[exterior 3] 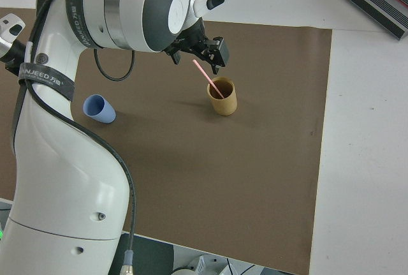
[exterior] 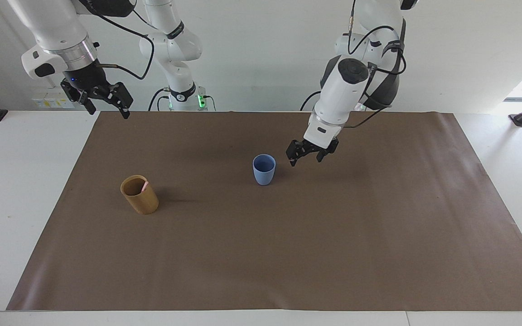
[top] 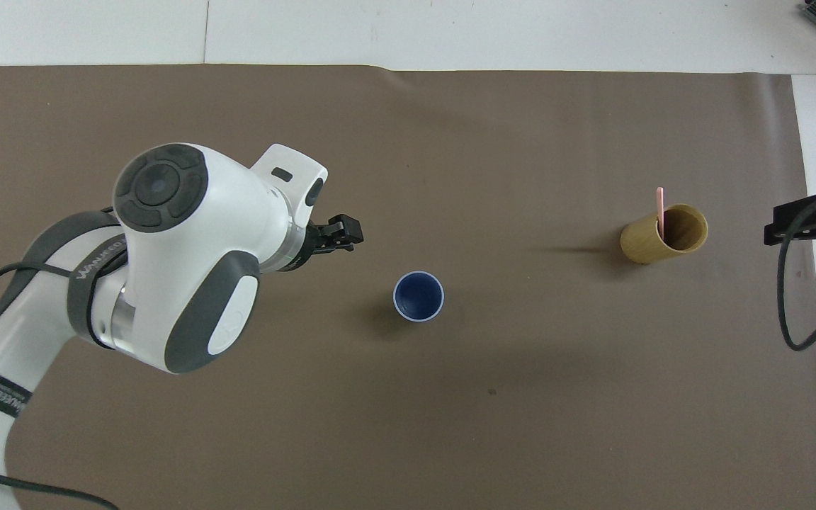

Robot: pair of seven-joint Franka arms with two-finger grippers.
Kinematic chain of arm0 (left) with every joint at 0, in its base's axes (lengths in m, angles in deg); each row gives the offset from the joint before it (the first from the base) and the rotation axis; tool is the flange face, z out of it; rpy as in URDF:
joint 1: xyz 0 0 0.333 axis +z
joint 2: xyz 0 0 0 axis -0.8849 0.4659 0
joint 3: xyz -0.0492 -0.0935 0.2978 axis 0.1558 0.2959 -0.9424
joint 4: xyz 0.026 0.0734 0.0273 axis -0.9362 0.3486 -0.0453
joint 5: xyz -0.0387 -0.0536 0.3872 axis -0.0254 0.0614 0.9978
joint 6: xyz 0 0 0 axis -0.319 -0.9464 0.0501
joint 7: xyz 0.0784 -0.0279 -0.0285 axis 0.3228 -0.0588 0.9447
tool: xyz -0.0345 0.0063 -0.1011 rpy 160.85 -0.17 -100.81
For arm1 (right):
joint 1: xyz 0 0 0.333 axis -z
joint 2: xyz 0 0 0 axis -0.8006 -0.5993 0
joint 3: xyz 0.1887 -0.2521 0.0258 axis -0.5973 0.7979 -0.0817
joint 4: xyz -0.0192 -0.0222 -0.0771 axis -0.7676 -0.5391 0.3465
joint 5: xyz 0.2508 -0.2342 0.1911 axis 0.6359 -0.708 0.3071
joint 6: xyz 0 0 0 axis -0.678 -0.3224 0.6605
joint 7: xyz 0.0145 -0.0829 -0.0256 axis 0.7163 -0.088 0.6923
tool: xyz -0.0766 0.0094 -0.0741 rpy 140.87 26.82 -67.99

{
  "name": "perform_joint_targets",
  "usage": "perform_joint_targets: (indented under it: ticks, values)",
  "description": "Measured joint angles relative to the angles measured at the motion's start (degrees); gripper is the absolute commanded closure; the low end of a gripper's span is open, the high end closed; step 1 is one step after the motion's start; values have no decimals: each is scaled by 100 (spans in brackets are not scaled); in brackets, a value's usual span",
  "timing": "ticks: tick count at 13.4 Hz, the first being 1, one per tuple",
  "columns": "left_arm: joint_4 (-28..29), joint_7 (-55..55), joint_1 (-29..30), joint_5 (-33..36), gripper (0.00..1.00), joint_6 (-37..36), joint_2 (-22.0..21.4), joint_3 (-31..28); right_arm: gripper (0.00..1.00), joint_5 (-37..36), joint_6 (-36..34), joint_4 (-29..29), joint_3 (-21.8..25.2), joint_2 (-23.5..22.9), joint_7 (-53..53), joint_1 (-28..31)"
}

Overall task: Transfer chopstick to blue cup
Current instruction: 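Open the left gripper and withdraw it from the blue cup, then reach the right gripper to the pink stick in the tan cup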

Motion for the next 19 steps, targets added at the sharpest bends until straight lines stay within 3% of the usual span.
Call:
perform_joint_targets:
  ticks: [6, 11, 15, 19]
  values:
    - [-1, -2023, 1212, 46, 0, -1316, -634, -26, 0, 0, 121, -15, 22, 0, 0, 16]
    - [-91, -3430, 2108, 553, 0, -2072, -1159, -43, 0, -11, 150, -40, 1, -1, 0, -10]
    - [-949, -4086, 2535, 687, 0, -3242, -1486, -51, 0, -30, 469, -124, -1, -141, 0, -11]
    - [-1608, -4115, 2544, 839, 0, -3704, -1260, 13, 0, -191, 1191, -197, -87, -702, 0, -111]
